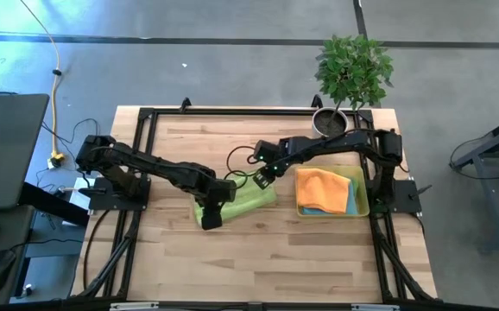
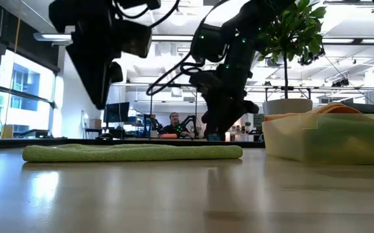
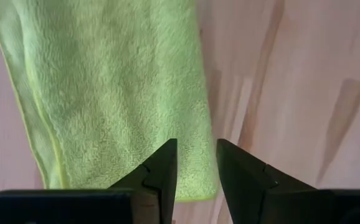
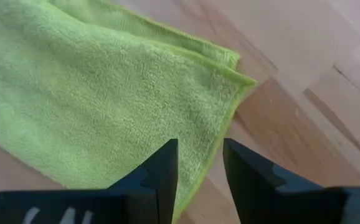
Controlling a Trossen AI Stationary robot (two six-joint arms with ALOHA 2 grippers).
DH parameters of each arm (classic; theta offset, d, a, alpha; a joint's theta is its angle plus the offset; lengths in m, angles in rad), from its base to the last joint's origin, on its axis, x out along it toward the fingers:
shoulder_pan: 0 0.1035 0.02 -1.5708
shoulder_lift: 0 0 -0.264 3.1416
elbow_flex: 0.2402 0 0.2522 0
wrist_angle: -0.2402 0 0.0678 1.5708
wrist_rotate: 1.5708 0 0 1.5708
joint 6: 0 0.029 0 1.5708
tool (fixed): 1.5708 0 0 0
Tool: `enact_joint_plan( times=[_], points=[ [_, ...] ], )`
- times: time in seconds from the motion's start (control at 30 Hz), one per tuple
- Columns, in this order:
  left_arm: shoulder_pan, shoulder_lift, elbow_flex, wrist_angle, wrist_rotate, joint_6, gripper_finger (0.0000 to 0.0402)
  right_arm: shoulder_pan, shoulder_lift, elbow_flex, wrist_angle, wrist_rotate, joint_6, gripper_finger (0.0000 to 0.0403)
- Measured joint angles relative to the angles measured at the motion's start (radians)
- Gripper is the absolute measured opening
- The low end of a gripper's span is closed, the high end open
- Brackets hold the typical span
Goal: Fold microfiber towels
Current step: Fold the green microfiber cloth
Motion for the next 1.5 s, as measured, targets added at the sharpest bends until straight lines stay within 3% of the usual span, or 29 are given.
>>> enact_joint_plan(
  times=[0.33, 0.47, 0.77, 1.1, 1.3, 1.5],
  points=[
    [0.000, 0.000, 0.088, -0.007, -0.010, 0.017, 0.0101, 0.019, 0.073, -0.007, 0.011, 0.050, 0.081, 0.0177],
    [0.000, 0.000, 0.115, -0.008, -0.011, 0.017, 0.0101, 0.032, 0.083, -0.008, 0.019, 0.042, 0.073, 0.0177],
    [0.000, -0.001, 0.188, -0.049, -0.011, 0.019, 0.0101, 0.091, 0.123, -0.004, 0.056, 0.123, 0.108, 0.0118],
    [0.000, -0.001, 0.281, -0.126, -0.011, 0.042, 0.0101, 0.122, 0.129, -0.002, 0.041, 0.214, 0.108, 0.0011],
    [0.000, -0.001, 0.347, -0.194, -0.011, 0.054, 0.0101, 0.121, 0.131, 0.019, -0.009, 0.244, 0.042, 0.0004],
    [0.000, -0.001, 0.400, -0.252, -0.011, 0.055, 0.0101, 0.087, 0.142, 0.102, -0.232, 0.377, -0.112, 0.0001]
  ],
)
